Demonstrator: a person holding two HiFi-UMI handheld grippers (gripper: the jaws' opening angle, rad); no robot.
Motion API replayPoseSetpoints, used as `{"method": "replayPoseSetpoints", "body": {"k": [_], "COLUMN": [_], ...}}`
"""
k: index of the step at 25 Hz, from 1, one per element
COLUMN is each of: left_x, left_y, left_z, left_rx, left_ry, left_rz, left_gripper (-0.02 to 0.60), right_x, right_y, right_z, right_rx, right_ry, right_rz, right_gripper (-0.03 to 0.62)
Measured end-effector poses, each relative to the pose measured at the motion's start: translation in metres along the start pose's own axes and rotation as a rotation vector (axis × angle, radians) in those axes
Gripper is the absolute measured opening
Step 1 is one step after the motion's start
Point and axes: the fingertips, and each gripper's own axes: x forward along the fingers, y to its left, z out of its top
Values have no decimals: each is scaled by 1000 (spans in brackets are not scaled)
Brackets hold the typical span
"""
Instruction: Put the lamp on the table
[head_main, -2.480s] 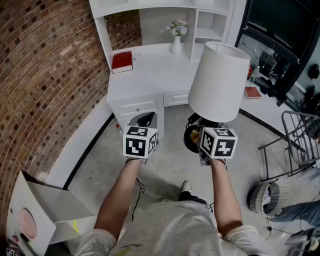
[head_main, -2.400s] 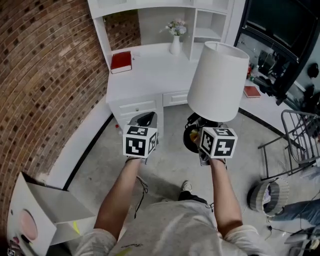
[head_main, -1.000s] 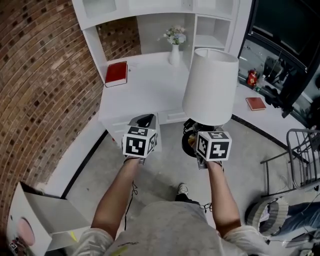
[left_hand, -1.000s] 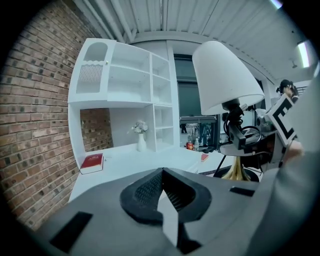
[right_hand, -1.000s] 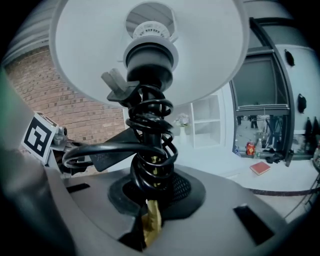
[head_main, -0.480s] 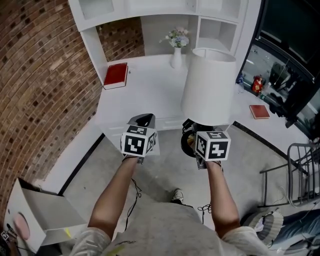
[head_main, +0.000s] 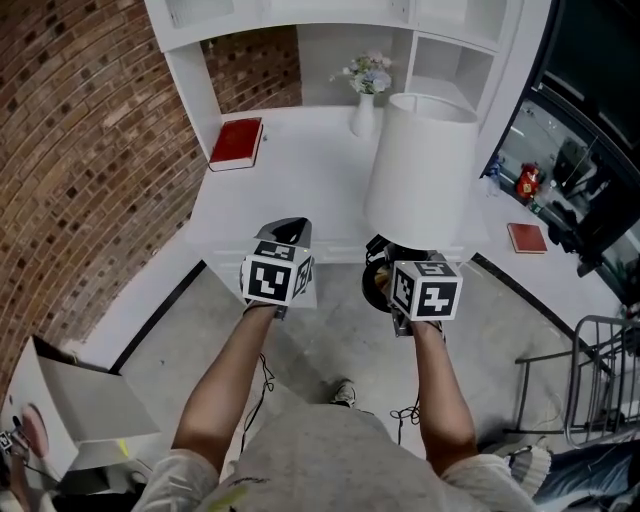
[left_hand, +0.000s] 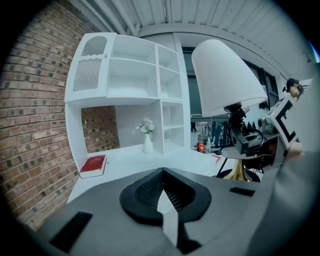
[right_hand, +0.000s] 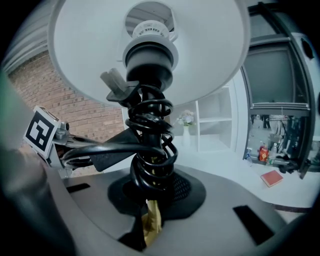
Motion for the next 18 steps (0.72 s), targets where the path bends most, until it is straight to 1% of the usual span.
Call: {"method": "replayPoseSetpoints", "body": {"k": [11,18], "left_x": [41,58], "left_y": [-3,-1], "left_z": [14,24], "left_rx": [-7,-9], "left_ry": [19,21], "left_rz": [39,65], "left_gripper": [-6,-6], "right_x": [31,46], "right_y": [-35,-51], "right_z": [5,13], "right_rx": [-2,-13], "right_ry": [21,32], "right_rz": [46,65], "right_gripper": [49,49]}}
